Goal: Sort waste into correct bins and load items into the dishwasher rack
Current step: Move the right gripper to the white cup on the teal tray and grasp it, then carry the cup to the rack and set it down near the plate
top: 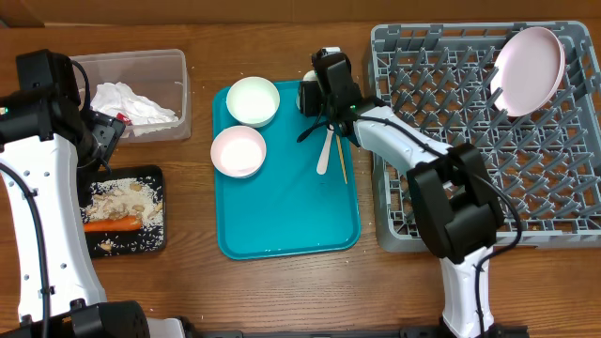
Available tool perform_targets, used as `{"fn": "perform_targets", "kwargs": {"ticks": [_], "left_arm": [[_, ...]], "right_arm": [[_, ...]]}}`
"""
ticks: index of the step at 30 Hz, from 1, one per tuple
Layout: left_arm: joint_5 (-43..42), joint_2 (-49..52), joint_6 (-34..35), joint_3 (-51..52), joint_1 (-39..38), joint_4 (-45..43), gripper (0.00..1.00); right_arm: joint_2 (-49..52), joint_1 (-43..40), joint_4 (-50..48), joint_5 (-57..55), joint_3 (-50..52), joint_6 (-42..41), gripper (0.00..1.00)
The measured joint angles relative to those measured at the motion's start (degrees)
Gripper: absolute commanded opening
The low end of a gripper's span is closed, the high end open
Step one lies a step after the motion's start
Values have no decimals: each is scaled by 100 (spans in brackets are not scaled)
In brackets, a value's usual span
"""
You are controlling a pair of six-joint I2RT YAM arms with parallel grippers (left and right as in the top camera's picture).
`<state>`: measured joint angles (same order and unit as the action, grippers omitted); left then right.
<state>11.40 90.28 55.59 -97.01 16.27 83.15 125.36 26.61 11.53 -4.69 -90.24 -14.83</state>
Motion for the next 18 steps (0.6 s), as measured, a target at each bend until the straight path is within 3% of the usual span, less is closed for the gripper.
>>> {"fn": "perform_targets", "kwargs": {"ticks": [10, 13, 18], "left_arm": [[0, 0, -2, 0, 0, 0, 100], [0, 0, 0, 0, 0, -2, 100], [0, 0, 0, 0, 0, -2, 100]], "right_arm": [[-1731, -448, 820, -251, 0, 0, 61], [-2236, -949, 1220, -581, -13, 0, 67], [-2358, -2074, 2052, -927, -35, 4, 67]]}}
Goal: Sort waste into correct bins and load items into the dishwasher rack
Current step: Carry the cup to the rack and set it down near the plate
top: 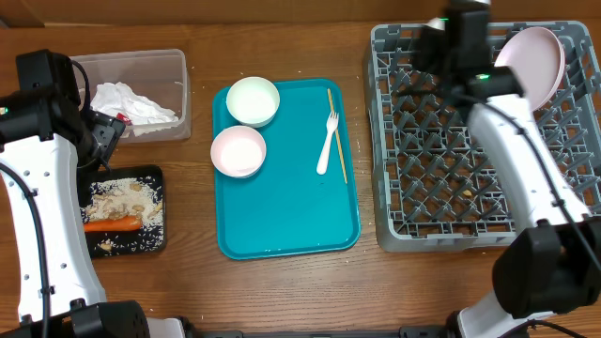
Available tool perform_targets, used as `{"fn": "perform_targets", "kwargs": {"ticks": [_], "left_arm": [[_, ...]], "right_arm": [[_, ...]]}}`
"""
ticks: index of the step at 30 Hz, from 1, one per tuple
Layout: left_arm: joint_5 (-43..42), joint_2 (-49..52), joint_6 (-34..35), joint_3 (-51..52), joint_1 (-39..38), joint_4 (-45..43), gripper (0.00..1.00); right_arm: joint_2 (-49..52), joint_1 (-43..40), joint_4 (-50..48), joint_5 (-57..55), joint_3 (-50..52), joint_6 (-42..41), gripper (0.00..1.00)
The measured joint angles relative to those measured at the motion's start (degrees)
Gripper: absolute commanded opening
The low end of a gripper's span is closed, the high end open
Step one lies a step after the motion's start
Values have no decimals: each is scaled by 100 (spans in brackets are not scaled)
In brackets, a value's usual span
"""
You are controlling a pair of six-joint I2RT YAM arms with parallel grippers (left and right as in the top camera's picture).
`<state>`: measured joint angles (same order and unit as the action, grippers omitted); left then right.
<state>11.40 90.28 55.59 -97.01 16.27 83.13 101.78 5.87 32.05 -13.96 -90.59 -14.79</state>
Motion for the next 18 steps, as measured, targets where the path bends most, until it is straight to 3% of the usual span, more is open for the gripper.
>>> {"fn": "perform_targets", "kwargs": {"ticks": [6, 11, 18], "left_arm": [[0, 0, 0, 0, 0, 2, 100], [0, 0, 0, 0, 0, 2, 100], [0, 0, -2, 0, 0, 2, 100]], "right_arm": [[96, -962, 208, -131, 57, 0, 68], [101, -1303, 221, -146, 216, 11, 93], [101, -1322, 278, -129, 264, -15, 95]]}}
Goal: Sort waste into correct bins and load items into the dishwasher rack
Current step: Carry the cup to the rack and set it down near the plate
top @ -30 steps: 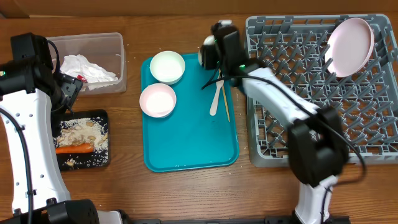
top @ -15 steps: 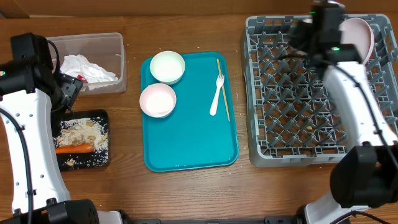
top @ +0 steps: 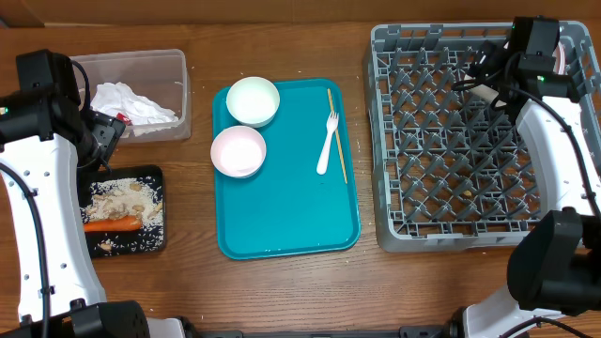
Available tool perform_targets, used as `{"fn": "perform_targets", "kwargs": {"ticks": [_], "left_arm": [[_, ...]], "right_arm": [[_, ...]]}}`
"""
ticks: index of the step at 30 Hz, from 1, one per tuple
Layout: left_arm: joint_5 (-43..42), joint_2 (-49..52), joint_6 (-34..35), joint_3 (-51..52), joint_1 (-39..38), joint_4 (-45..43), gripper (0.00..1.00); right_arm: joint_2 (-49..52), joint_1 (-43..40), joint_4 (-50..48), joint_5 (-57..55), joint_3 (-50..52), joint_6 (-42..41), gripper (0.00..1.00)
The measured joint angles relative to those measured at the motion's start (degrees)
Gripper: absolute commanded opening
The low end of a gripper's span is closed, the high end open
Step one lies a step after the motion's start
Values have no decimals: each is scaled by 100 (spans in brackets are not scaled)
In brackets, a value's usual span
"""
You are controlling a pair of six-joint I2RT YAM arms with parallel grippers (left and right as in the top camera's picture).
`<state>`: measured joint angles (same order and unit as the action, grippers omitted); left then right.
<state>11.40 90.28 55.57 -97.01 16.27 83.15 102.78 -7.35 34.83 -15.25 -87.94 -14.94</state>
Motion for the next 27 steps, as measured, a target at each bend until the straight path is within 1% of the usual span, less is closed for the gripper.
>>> {"fn": "perform_targets", "kwargs": {"ticks": [11, 21, 27], "left_arm": [[0, 0, 2, 0, 0, 0, 100], [0, 0, 2, 0, 0, 0, 100], [0, 0, 2, 0, 0, 0, 100]], "right_arm": [[0, 98, 170, 109, 0, -2, 95], [0, 98, 208, 1080, 122, -4, 95], [4, 98, 223, 1235, 372, -2, 88]]}}
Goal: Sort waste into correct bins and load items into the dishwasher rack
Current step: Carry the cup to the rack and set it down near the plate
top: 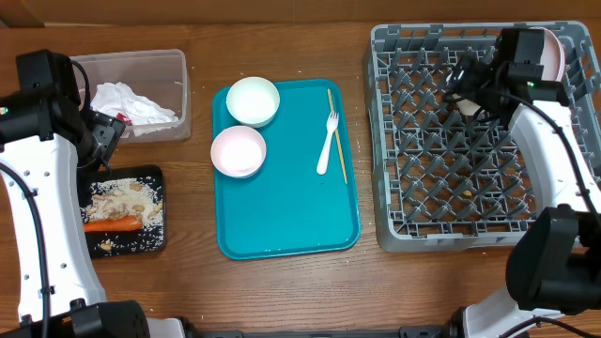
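Observation:
My right gripper point(466, 92) hangs over the back right part of the grey dishwasher rack point(441, 202), shut on a small white cup point(467, 103) held low among the prongs. A pink plate point(550, 49) stands in the rack's far right corner, partly hidden behind the arm. On the teal tray point(286, 221) lie a white bowl point(254, 100), a pink bowl point(238, 150), a white fork point(326, 145) and a thin chopstick point(339, 141). My left gripper point(109, 130) sits at the far left; its jaws are not visible.
A clear bin point(178, 70) holding crumpled white tissue point(130, 101) stands at the back left. In front of it is a black tray point(155, 239) with rice and a carrot piece point(111, 223). A small crumb lies in the rack.
My right gripper, with the white cup, has shifted slightly left and toward the front over the rack. More of the pink plate shows behind it. The left arm is unchanged.
At first my right gripper was at the tray's back edge on the white cup. Then the cup was gone from the tray and the arm reached over the rack's back edge. Later it was near the pink plate, and now it holds the cup low among the prongs.

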Available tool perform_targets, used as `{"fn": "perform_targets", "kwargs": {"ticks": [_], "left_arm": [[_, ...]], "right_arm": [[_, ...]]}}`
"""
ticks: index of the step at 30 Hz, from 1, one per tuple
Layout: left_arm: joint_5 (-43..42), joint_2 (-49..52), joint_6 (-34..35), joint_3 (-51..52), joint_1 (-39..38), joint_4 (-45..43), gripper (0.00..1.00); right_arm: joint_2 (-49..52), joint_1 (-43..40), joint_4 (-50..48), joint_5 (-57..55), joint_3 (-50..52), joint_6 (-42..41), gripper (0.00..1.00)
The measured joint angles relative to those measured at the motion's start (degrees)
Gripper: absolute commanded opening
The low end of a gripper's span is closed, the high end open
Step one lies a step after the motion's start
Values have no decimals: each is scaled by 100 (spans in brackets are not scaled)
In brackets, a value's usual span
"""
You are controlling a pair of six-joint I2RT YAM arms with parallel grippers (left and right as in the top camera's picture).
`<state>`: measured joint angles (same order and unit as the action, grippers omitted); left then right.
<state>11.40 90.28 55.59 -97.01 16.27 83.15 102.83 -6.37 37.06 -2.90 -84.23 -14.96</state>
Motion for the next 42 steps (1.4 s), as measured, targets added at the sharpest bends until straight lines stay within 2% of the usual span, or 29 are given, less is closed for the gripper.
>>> {"fn": "perform_targets", "kwargs": {"ticks": [7, 12, 14, 24, 29, 33, 38, 39, 40, 41, 42], "left_arm": [[0, 0, 0, 0, 0, 0, 99], [0, 0, 0, 0, 0, 0, 100], [0, 0, 0, 0, 0, 0, 100], [0, 0, 0, 0, 0, 0, 100], [0, 0, 0, 0, 0, 0, 100], [0, 0, 0, 0, 0, 0, 100], [0, 0, 0, 0, 0, 0, 100], [0, 0, 0, 0, 0, 0, 100], [0, 0, 0, 0, 0, 0, 100], [0, 0, 0, 0, 0, 0, 100], [0, 0, 0, 0, 0, 0, 100]], "right_arm": [[0, 0, -70, -118, 59, -4, 84], [0, 0, -57, -162, 92, -2, 65], [0, 2, -20, -184, 101, -7, 54], [0, 9, 560, -791, 98, -284, 14], [-15, -24, 654, -911, 42, -306, 4], [-155, -24, 649, -721, 33, -415, 4], [-426, -42, 448, 129, -11, -463, 6], [-450, -52, 393, 343, -31, -468, 10], [-459, -72, 361, 599, -50, -501, 34], [-459, -96, 339, 748, -59, -503, 67], [-459, -142, 326, 997, -63, -549, 72]]}}
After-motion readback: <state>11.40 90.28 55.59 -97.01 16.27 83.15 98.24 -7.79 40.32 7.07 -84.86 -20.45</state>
